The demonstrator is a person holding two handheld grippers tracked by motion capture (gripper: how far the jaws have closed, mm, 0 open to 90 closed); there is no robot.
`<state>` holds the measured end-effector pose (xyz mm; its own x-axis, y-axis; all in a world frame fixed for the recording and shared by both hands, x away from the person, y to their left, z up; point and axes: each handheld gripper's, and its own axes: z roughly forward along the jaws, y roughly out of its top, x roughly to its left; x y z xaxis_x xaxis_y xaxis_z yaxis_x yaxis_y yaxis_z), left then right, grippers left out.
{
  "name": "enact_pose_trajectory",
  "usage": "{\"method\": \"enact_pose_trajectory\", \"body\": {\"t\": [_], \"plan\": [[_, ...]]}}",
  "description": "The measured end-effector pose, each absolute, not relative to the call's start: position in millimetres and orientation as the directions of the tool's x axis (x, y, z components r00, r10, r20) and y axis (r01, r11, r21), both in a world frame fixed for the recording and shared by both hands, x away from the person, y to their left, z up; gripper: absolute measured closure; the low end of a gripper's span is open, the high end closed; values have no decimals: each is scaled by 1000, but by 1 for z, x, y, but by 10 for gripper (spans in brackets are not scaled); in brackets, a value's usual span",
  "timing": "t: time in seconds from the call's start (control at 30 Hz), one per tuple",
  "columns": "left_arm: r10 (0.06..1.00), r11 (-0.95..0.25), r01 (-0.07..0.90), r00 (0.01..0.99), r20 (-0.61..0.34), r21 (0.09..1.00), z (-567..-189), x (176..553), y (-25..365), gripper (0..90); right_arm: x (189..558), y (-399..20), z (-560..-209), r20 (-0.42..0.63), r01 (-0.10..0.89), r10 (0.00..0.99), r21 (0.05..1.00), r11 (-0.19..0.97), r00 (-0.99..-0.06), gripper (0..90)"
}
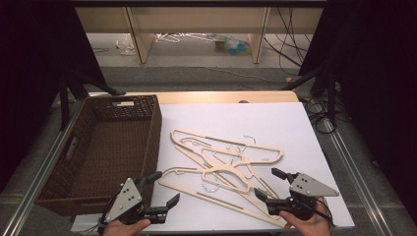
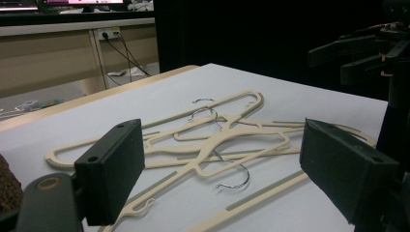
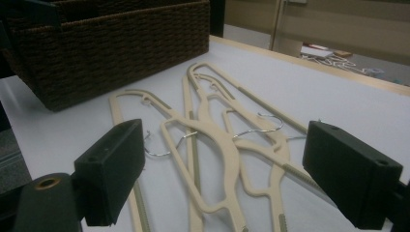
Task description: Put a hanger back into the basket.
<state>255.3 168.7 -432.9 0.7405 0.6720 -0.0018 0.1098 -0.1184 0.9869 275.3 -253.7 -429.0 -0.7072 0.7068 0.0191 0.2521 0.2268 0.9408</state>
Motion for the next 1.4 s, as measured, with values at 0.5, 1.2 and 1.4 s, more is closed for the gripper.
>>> {"method": "enact_pose_trajectory", "body": {"t": [0.5,1.2,1.4], "plan": [[667,-129,110,745,4,986,-433,255,168,160,278,-253,-432,30,280,691,926,252,-722,171],[660,-145,106,751,16,984,-434,256,167,161,301,-256,-442,31,350,652,863,365,-758,282],[657,-148,108,754,16,983,-434,256,166,162,316,-258,-451,57,404,626,808,429,-778,347]]}}
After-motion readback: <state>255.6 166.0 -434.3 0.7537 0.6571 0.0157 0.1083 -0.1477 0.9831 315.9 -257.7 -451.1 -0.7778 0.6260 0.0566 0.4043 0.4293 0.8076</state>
